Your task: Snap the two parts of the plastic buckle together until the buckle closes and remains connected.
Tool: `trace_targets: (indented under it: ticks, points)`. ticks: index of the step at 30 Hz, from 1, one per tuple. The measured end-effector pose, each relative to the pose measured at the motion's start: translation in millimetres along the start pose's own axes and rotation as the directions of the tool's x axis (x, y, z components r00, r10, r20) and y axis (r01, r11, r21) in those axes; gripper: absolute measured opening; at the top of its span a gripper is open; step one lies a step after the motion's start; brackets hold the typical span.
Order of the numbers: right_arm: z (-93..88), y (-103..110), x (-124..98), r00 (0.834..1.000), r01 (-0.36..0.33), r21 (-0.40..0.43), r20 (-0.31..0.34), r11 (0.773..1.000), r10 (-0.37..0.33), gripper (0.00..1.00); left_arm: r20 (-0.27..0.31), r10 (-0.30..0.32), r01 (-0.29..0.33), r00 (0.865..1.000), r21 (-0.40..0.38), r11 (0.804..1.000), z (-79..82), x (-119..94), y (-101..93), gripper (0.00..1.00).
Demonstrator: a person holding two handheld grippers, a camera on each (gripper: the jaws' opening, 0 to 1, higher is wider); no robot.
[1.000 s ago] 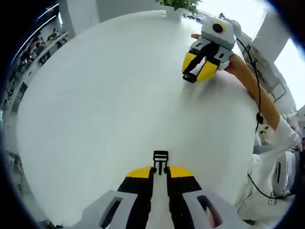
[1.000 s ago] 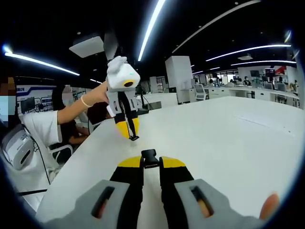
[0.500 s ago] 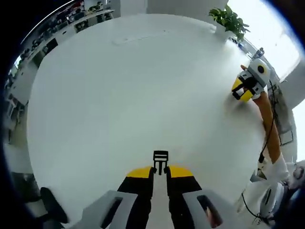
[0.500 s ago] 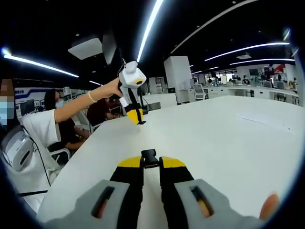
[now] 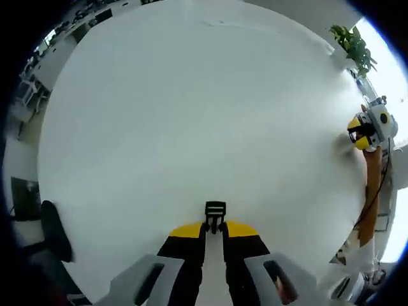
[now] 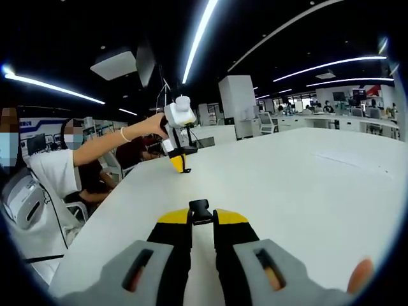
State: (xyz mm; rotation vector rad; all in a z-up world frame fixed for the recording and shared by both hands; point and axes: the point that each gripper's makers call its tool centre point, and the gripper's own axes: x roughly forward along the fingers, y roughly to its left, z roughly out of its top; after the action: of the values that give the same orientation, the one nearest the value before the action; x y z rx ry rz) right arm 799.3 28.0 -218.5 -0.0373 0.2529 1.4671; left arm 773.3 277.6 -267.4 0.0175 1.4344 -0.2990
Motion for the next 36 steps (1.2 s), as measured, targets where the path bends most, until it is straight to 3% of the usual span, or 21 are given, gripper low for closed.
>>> trace_targets:
  ticks: [6, 13, 16, 18, 19, 21, 23, 24, 26, 27, 28, 29, 30, 31, 32, 34, 36]
  points:
    - [1.1, -1, -1, 1.0, 0.0, 0.001, 0.003, 1.0, 0.0, 0.12, 0.001, -0.001, 0.001, 1.0, 0.025, 1.0, 8.5, 3, -0.5, 0.1]
    - [1.3, -1, -1, 1.0, -0.002, 0.002, 0.004, 1.0, 0.002, 0.12, 0.111, -0.025, 0.014, 0.994, 0.102, 0.995, 36.6, -3, -3.5, 0.13]
    - [1.1, -3, -1, 1.0, -0.001, 0.002, 0.002, 1.0, 0.001, 0.12, 0.16, -0.021, -0.006, 0.987, 0.171, 0.985, 48.7, -10, -2.9, 0.21]
    - [0.6, -3, 0, 1.0, -0.002, 0.002, 0.001, 1.0, 0.002, 0.12, 0.194, 0.007, -0.052, 0.981, 0.225, 0.973, 56.8, -14, 1.4, 0.32]
    - [0.5, -3, 0, 1.0, -0.002, 0.003, 0.0, 1.0, 0.002, 0.12, 0.195, 0.02, -0.075, 0.981, 0.28, 0.957, 59.8, -16, 3.5, 0.34]
    - [1.1, -5, -1, 1.0, -0.001, 0.004, 0.0, 1.0, 0.001, 0.12, 0.196, 0.069, -0.148, 0.978, 0.423, 0.894, 64.2, -16, 12.0, 0.36]
    - [1.1, -6, -1, 1.0, -0.001, 0.004, 0.001, 1.0, 0.001, 0.12, 0.203, 0.134, -0.226, 0.97, 0.549, 0.804, 68.7, -15, 22.8, 0.38]
    - [0.7, -4, -1, 1.0, -0.001, 0.003, 0.0, 1.0, 0.001, 0.12, 0.205, 0.147, -0.239, 0.968, 0.561, 0.793, 69.6, -14, 25.6, 0.39]
    - [0.6, -5, 0, 1.0, -0.002, 0.004, 0.0, 1.0, 0.002, 0.12, 0.22, 0.09, -0.21, 0.971, 0.615, 0.76, 75.5, -11, 20.8, 0.43]
    - [0.3, -4, 0, 1.0, -0.002, 0.003, -0.001, 1.0, 0.002, 0.12, 0.228, 0.06, -0.198, 0.972, 0.65, 0.734, 78.8, -10, 18.1, 0.45]
    - [-0.2, -4, 0, 1.0, -0.002, 0.003, -0.003, 1.0, 0.002, 0.12, 0.235, 0.026, -0.187, 0.972, 0.697, 0.692, 82.2, -9, 14.8, 0.47]
    - [-0.3, -4, 0, 1.0, -0.002, 0.004, -0.004, 1.0, 0.002, 0.12, 0.244, 0.015, -0.188, 0.97, 0.703, 0.686, 85.3, -9, 14.0, 0.51]
    - [0.0, -6, 0, 1.0, -0.002, 0.005, -0.004, 1.0, 0.002, 0.12, 0.249, 0.008, -0.194, 0.969, 0.736, 0.649, 70.7, -14, 8.7, 0.55]
    - [0.1, -6, 0, 1.0, -0.001, 0.005, -0.004, 1.0, 0.001, 0.12, 0.254, 0.006, -0.207, 0.967, 0.772, 0.601, 36.8, -22, -0.3, 0.56]
    - [-0.3, -6, -1, 1.0, 0.0, 0.005, -0.005, 1.0, 0.0, 0.12, 0.259, 0.025, -0.227, 0.966, 0.793, 0.565, 35.7, -24, 1.2, 0.56]
    - [-0.6, -7, -1, 1.0, 0.0, 0.006, -0.005, 1.0, 0.0, 0.12, 0.247, 0.059, -0.247, 0.967, 0.86, 0.447, 34.4, -26, 3.6, 0.53]
    - [-0.5, -8, -1, 1.0, 0.001, 0.006, -0.007, 1.0, -0.001, 0.12, 0.214, 0.081, -0.229, 0.973, 0.896, 0.381, 29.8, -24, 1.2, 0.48]
